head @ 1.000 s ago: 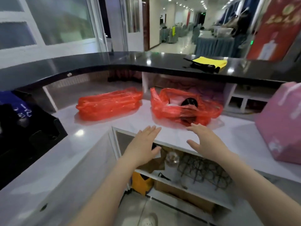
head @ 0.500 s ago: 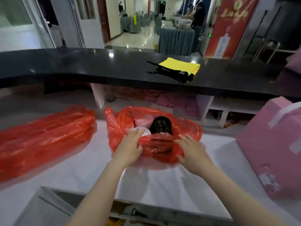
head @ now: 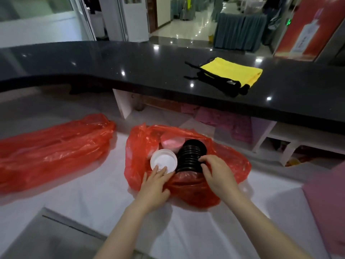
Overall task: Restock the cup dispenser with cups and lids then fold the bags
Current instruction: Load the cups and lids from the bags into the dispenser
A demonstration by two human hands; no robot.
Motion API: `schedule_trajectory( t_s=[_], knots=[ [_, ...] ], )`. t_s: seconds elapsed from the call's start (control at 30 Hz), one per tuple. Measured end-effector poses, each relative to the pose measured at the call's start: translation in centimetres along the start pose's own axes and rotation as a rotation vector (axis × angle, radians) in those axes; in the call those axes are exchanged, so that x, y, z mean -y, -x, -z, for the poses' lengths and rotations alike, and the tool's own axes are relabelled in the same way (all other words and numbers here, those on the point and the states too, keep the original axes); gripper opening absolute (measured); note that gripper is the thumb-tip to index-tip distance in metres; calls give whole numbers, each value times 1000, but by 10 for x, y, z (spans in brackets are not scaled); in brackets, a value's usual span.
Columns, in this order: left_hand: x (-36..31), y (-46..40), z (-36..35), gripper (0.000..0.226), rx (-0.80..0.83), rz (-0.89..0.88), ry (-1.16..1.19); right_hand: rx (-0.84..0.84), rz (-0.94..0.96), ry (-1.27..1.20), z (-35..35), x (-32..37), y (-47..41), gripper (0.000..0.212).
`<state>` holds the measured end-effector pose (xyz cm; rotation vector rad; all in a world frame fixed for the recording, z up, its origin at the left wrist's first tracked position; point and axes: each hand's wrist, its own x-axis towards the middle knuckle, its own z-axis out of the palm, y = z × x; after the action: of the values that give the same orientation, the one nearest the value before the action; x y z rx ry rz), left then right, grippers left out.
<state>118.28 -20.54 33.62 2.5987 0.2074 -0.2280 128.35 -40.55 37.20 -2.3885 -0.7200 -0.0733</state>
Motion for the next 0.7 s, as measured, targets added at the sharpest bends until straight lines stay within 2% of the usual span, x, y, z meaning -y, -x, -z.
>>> schedule_trajectory(
  t_s=[0.07,0.17,0.3,0.43,0.53,0.7],
  knots=[
    [-4,3,2,63,-100,-7,208,-18,3,0,-1,-2,-3,21],
    [-10,5,8,35,-360,22,483,-22,43,6,0,-1,-10,22],
    [-20,1,20,18,-494,28,426,-26,79,13,4,1,-34,25],
    [-24,-1,22,7,-422,97,294,-9,76,44,7,-1,-57,27],
    [-27,2,20,23,-268,91,220,31,64,93,8,-7,-70,33],
    [-36,2,15,69,-151,49,86,225,-47,157,3,-16,-84,40]
  ],
)
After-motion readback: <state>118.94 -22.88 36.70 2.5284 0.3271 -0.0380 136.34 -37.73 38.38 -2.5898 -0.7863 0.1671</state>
